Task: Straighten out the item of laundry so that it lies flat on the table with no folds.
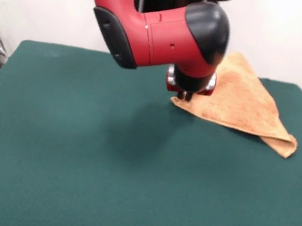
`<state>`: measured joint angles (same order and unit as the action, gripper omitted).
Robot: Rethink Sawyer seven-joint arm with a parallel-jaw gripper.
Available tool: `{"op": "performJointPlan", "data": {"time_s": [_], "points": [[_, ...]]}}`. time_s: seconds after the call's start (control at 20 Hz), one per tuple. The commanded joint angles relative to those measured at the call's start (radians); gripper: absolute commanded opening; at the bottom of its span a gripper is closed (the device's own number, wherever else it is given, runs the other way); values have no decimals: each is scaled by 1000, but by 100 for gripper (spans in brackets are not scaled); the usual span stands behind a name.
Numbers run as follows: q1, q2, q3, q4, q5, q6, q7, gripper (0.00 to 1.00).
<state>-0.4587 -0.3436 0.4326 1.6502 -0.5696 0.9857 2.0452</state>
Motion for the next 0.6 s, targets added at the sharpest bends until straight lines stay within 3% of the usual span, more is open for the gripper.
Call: {"op": "performJointPlan", "data": {"time_s": [0.05,0.35,0.6], "points": [[7,3,49,-52,-103,-284,-57,0],[14,-24,21,7,-122,-354,-1,0],[-20,16,48,-90,-145,-314,-128,0]]}}
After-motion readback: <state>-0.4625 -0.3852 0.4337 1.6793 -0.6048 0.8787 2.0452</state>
